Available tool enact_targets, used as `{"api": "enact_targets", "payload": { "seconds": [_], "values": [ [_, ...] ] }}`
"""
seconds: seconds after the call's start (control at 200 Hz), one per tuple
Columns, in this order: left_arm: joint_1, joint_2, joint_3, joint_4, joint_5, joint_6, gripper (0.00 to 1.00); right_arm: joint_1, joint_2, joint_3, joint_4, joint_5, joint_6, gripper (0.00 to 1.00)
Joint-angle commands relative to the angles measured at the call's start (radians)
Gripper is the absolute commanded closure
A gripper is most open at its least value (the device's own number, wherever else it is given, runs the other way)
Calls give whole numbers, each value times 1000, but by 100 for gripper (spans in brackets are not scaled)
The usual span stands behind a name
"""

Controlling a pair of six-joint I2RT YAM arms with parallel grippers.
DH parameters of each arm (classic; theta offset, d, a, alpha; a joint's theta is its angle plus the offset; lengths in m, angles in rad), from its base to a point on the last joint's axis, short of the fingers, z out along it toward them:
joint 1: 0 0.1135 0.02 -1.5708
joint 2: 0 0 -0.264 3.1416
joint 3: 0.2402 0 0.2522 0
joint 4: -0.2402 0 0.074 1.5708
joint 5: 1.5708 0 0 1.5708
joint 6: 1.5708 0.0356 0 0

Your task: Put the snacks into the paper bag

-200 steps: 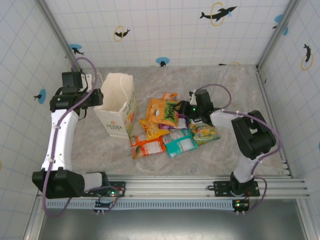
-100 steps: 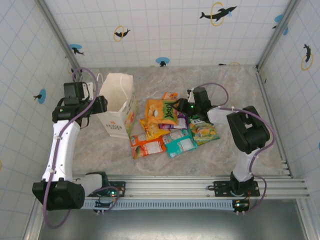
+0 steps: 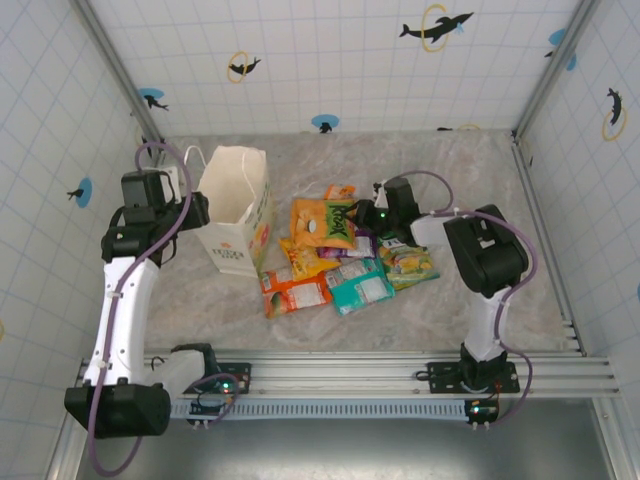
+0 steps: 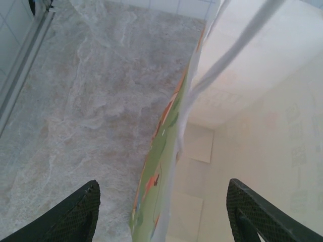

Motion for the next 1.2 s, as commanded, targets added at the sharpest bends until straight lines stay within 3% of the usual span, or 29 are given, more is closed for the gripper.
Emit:
{"api": "enact_targets", "payload": {
  "seconds": [0.0,0.13,0.46,0.766,0.846,1.196],
  "values": [
    [6,-16,-6,20,-24,-23,34,-5,27,32,73,-38,22,52],
    [8,-23,-13,26,-26,-32,36,-6,30,25,89,-41,27,62],
    [6,-48,-14,35,-45,-32,38,-5,-69,-68,185,-5,66,100],
    [7,-55,-24,55,-36,-41,44,23,-258,-75,144,93,60,100],
    [8,-57,-26,62,-36,-42,45,38,-315,-58,106,175,47,100],
    [7,-54,-48,74,-19,-59,54,126,-460,170,-54,351,-61,100]
  ]
}}
